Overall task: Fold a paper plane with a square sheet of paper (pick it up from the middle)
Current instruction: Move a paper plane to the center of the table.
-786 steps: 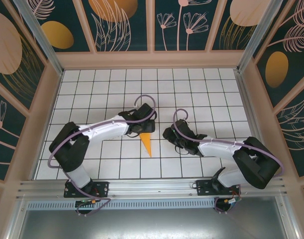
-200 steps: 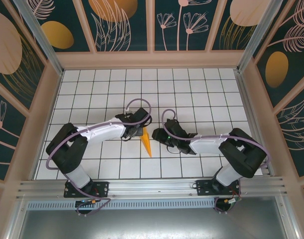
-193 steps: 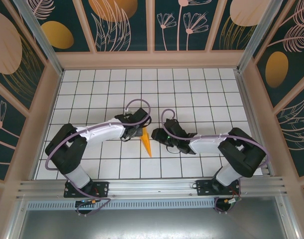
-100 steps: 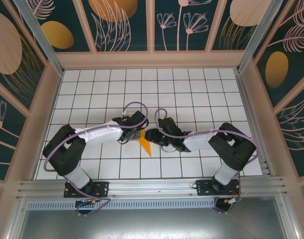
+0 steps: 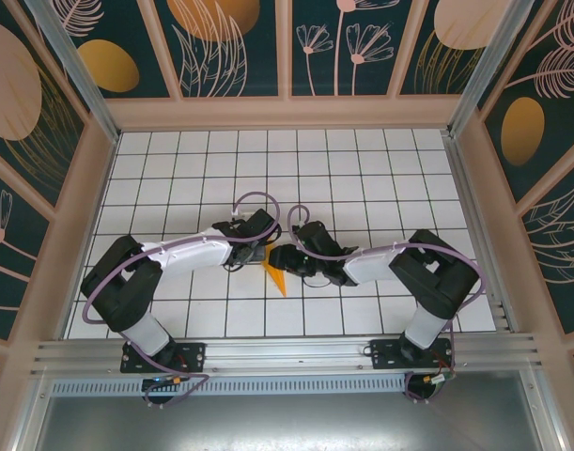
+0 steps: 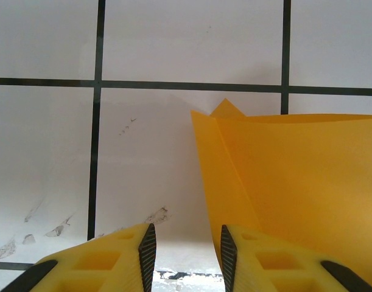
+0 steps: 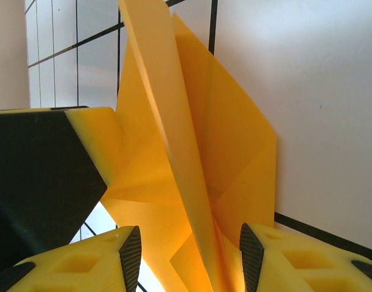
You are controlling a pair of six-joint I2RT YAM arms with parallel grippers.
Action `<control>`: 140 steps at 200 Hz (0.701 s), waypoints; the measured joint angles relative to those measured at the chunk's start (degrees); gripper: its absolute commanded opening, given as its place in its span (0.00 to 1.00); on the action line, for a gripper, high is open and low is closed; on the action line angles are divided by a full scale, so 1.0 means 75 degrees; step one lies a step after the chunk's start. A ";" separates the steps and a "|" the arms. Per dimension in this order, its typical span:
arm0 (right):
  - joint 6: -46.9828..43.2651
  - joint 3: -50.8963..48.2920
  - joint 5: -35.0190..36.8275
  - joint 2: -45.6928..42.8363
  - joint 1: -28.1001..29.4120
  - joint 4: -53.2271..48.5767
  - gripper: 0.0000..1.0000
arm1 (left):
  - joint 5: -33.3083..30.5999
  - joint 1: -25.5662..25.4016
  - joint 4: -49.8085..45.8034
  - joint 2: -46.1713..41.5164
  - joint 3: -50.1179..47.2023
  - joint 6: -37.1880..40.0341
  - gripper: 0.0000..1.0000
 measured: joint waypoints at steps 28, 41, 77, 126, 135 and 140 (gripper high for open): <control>-0.0140 0.0015 -0.0067 0.0015 0.0093 -0.0015 0.48 | 0.0003 0.0000 0.0012 0.0000 -0.0029 0.0000 0.37; -0.0216 0.0117 -0.0058 0.0082 0.0152 -0.0111 0.47 | 0.0003 0.0000 0.0020 0.0000 -0.0038 0.0000 0.37; -0.0475 0.0571 0.0099 0.0323 0.0271 -0.0595 0.42 | 0.0006 0.0000 0.0026 -0.0006 -0.0050 0.0000 0.37; -0.0682 0.0775 0.0423 0.0519 0.0382 -0.1032 0.36 | 0.0006 0.0000 0.0029 -0.0099 -0.0108 0.0000 0.37; -0.0714 0.0816 0.0484 0.0519 0.0393 -0.1105 0.36 | 0.0006 0.0000 0.0029 -0.0105 -0.0108 0.0000 0.37; -0.0720 0.0836 0.0510 0.0522 0.0405 -0.1139 0.35 | 0.0006 0.0000 0.0029 -0.0105 -0.0108 0.0000 0.37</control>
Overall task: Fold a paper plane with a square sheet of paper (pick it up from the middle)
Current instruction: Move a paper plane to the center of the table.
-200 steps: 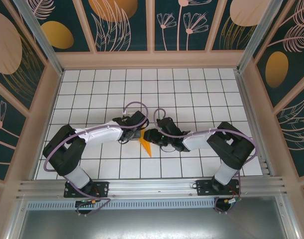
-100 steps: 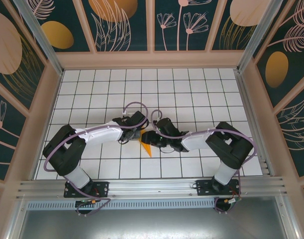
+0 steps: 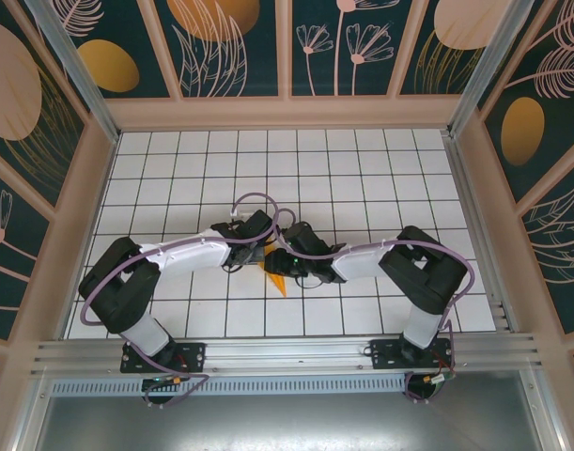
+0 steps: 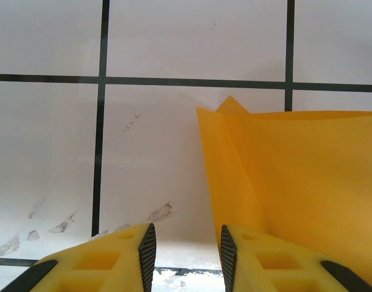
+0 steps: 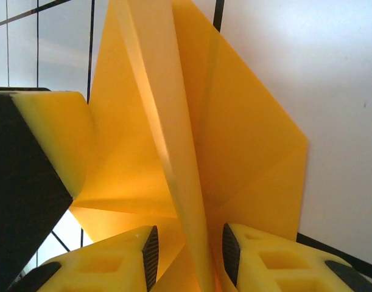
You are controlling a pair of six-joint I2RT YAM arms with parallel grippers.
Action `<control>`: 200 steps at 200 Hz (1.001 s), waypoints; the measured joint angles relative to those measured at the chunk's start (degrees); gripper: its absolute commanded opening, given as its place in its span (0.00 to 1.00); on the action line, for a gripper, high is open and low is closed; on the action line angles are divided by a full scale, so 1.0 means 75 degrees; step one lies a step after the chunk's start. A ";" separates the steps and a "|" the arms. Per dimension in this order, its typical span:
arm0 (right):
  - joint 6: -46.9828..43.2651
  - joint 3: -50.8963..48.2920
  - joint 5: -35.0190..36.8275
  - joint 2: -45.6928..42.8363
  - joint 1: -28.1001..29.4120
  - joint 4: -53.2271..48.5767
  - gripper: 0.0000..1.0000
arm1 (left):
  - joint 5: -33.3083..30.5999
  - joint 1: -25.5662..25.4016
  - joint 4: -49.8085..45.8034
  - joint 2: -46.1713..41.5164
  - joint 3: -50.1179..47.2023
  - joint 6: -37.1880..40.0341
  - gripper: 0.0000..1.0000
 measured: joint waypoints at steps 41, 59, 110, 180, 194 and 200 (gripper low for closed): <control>-0.0082 0.0128 0.0187 0.0052 0.0050 -0.0271 0.29 | 0.0000 0.0000 0.0000 -0.0003 0.0000 0.0000 0.37; -0.0137 0.0230 0.0312 0.0085 0.0090 -0.0443 0.28 | 0.0003 0.0006 0.0000 -0.0017 0.0000 0.0000 0.37; -0.0277 0.0504 0.0653 0.0166 0.0227 -0.0833 0.25 | 0.0067 0.0006 0.0061 -0.0149 -0.0020 0.0003 0.38; -0.0478 0.0673 0.0857 0.0178 0.0286 -0.1183 0.15 | 0.0096 0.0006 0.0224 -0.0455 -0.0184 0.0000 0.37; -0.0484 0.0726 0.0938 0.0178 0.0294 -0.1294 0.13 | 0.0114 0.0006 0.0303 -0.0699 -0.0294 -0.0003 0.38; -0.0487 0.0755 0.0994 0.0178 0.0303 -0.1349 0.12 | 0.0111 0.0006 0.0338 -0.0836 -0.0353 -0.0012 0.38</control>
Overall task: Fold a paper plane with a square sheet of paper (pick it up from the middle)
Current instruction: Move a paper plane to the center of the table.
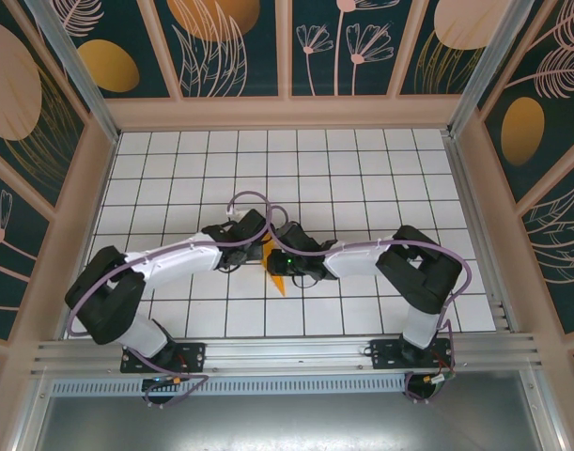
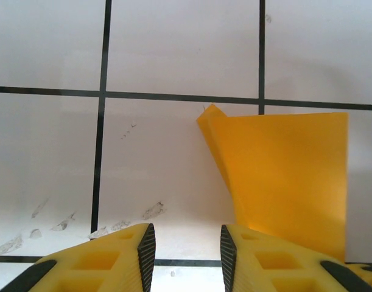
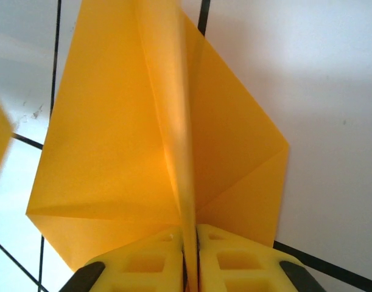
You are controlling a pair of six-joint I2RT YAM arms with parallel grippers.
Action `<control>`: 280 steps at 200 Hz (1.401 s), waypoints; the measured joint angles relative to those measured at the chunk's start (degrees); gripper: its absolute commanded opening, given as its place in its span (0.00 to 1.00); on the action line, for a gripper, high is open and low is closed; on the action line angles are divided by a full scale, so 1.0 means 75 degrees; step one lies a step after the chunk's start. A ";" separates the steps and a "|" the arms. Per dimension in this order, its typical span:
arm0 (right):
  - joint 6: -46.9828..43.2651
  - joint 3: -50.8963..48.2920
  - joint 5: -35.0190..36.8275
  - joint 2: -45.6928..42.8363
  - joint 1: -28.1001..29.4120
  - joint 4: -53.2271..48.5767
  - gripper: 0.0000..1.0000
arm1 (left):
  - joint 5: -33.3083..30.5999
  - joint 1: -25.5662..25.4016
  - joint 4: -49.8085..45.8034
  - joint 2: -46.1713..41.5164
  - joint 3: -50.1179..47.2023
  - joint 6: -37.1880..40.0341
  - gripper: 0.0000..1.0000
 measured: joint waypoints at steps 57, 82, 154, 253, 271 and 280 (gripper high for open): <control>-0.0140 0.0580 0.1274 -0.0087 -0.0003 -0.1166 0.08 | -0.0469 0.0000 0.0405 -0.1862 -0.0624 -0.0268 0.42; -0.0169 0.1067 0.1935 -0.0096 -0.0280 -0.1891 0.08 | -0.0729 0.0012 0.0478 -0.2288 -0.0906 -0.0446 0.44; -0.0527 0.2538 0.3045 0.0603 -0.1058 -0.3069 0.09 | -0.0915 0.0122 0.0510 -0.2436 -0.1174 -0.0664 0.44; -0.0935 0.2885 0.2728 0.1399 -0.1300 -0.3322 0.22 | -0.0909 0.0149 0.0519 -0.2436 -0.1174 -0.0685 0.45; -0.0982 0.2894 0.2617 0.1428 -0.1300 -0.3328 0.24 | -0.0906 0.0149 0.0522 -0.2425 -0.1174 -0.0685 0.45; -0.1003 0.2908 0.2565 0.1445 -0.1300 -0.3328 0.24 | -0.0898 0.0149 0.0525 -0.2401 -0.1174 -0.0685 0.45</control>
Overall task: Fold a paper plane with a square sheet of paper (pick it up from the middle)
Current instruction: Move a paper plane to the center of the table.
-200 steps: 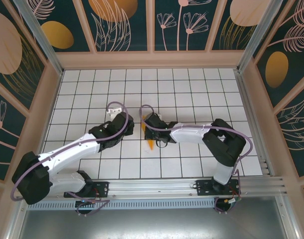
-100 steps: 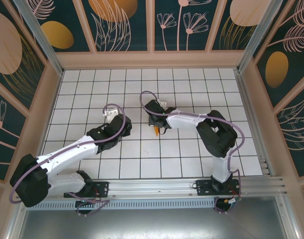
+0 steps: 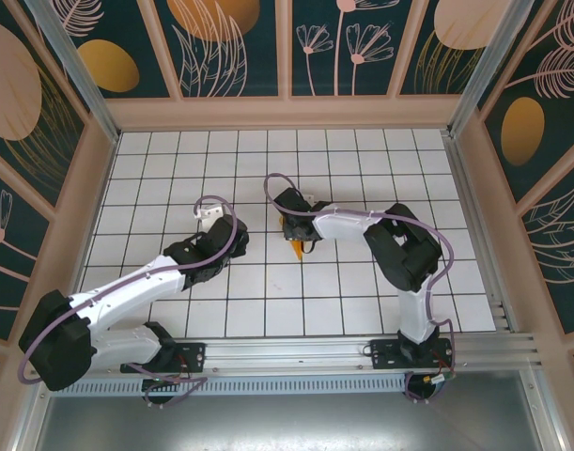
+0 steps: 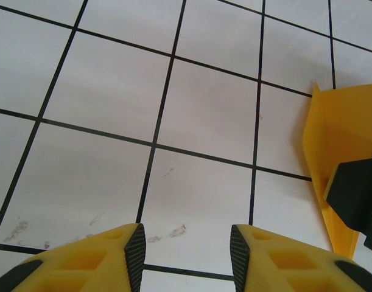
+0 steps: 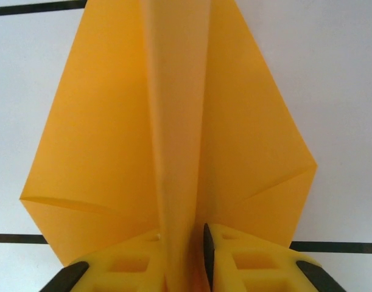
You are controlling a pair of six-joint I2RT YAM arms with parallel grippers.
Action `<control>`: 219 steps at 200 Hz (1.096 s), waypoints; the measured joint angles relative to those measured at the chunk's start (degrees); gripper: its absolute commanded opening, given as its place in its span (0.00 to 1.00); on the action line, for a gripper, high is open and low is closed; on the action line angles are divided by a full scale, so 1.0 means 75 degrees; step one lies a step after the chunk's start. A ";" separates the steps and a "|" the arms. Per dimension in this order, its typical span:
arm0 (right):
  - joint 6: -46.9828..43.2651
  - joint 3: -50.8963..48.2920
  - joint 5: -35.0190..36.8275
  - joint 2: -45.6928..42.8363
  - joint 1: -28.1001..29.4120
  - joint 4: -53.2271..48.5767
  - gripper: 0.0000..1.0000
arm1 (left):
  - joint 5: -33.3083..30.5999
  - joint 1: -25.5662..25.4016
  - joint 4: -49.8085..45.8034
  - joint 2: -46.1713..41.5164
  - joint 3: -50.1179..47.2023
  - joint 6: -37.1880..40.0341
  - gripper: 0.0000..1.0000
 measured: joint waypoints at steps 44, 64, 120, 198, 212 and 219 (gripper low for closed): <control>-0.0099 0.0405 -0.0090 0.0251 0.0003 -0.0227 0.31 | 0.0073 0.0003 0.0119 0.0181 0.0000 0.0000 0.45; -0.0099 0.0664 -0.0076 0.0411 0.0017 -0.0402 0.35 | 0.0137 0.0003 0.0146 0.0236 0.0000 0.0003 0.45; 0.0189 0.1338 0.0213 0.0839 0.0076 -0.1052 0.35 | 0.0187 0.0003 0.0192 0.0300 0.0000 0.0000 0.45; 0.0460 0.1993 0.0425 0.1215 0.0096 -0.1664 0.38 | 0.0181 0.0038 0.0198 0.0187 -0.0006 -0.0003 0.45; 0.0498 0.2092 0.0452 0.1271 0.0096 -0.1769 0.38 | 0.0178 0.0038 0.0204 0.0184 -0.0015 -0.0006 0.45; 0.0507 0.2107 0.0458 0.1271 0.0096 -0.1786 0.38 | 0.0178 0.0038 0.0204 0.0181 -0.0020 -0.0006 0.45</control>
